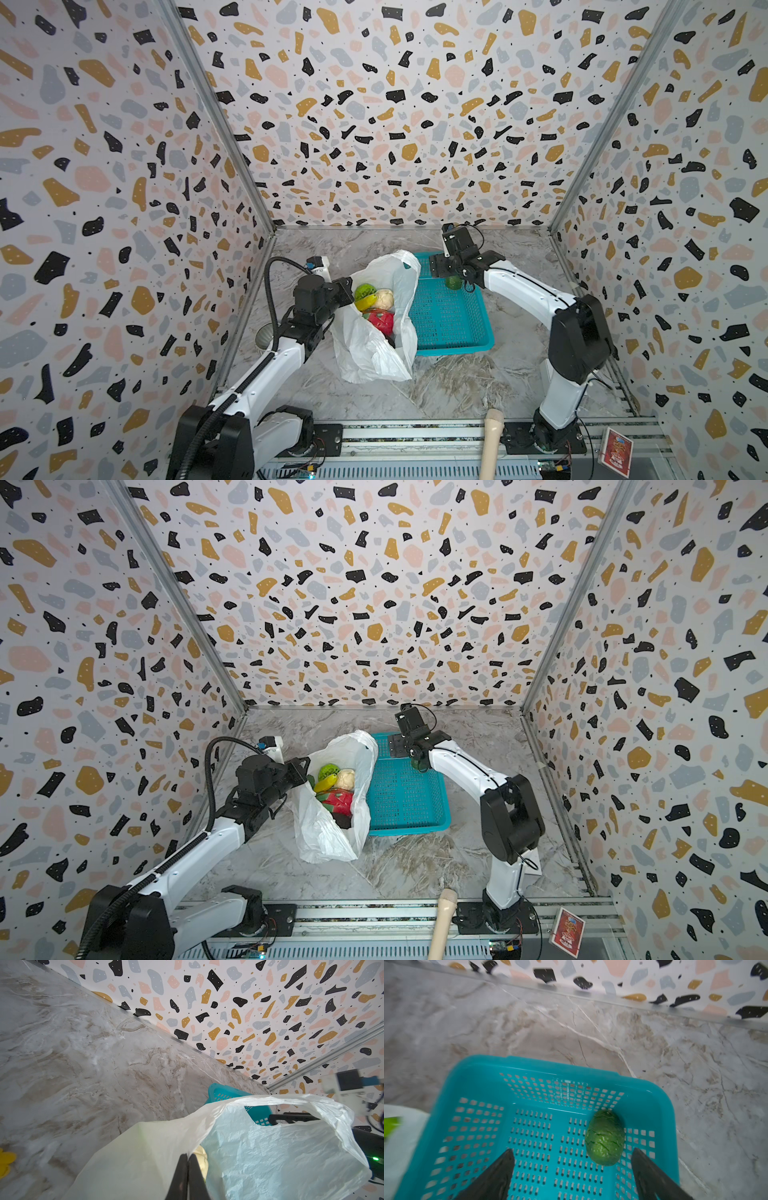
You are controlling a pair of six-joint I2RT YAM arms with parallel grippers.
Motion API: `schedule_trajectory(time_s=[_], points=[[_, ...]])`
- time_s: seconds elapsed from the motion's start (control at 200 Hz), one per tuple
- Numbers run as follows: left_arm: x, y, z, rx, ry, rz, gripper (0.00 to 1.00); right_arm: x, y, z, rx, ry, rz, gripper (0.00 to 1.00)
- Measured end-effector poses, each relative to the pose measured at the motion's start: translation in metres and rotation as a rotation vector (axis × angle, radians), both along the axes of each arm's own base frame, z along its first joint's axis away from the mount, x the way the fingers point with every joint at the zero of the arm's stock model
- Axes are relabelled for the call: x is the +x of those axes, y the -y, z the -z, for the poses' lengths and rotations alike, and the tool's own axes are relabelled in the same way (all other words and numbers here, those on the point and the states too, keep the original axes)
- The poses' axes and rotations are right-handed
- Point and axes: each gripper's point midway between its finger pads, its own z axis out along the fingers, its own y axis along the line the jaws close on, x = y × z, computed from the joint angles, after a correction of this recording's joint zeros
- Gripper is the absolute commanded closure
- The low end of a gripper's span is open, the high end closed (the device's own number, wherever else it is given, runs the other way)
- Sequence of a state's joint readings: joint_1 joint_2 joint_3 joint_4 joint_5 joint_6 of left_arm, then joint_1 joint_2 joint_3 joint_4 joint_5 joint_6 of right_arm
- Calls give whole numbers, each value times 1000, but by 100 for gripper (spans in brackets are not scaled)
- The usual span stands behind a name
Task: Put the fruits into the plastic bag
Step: 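Lower the right gripper and grasp one dark-green fruit in the basket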
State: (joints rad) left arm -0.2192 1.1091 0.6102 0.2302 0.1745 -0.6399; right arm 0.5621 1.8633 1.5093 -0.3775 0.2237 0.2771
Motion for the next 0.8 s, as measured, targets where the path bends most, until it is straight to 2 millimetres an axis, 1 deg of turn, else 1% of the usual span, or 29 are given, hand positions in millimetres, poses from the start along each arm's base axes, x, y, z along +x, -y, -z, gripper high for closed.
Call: schedule_trajectory(time_s=[0.09, 0.195, 0.325, 0.436, 0.606, 0.706, 0.761, 0.801], points=[[0, 0, 0, 0, 0, 0, 100, 9, 8, 30, -79, -54, 27, 12], [0, 0, 0, 0, 1, 0, 100, 14, 17, 53, -137, -102, 44, 13], [0, 0, -2, 0, 5, 0, 100, 14, 25, 74, -170, -147, 54, 14], [-1, 0, -2, -1, 5, 0, 100, 14, 26, 82, -174, -163, 49, 18], [0, 0, -2, -1, 6, 0, 100, 13, 22, 97, -168, -191, 28, 29], [-1, 0, -2, -1, 5, 0, 100, 13, 19, 105, -157, -205, 21, 40], [-1, 0, -2, -1, 5, 0, 100, 13, 18, 105, -153, -204, 13, 47], [-1, 0, -2, -1, 5, 0, 100, 14, 16, 106, -144, -202, 12, 51]])
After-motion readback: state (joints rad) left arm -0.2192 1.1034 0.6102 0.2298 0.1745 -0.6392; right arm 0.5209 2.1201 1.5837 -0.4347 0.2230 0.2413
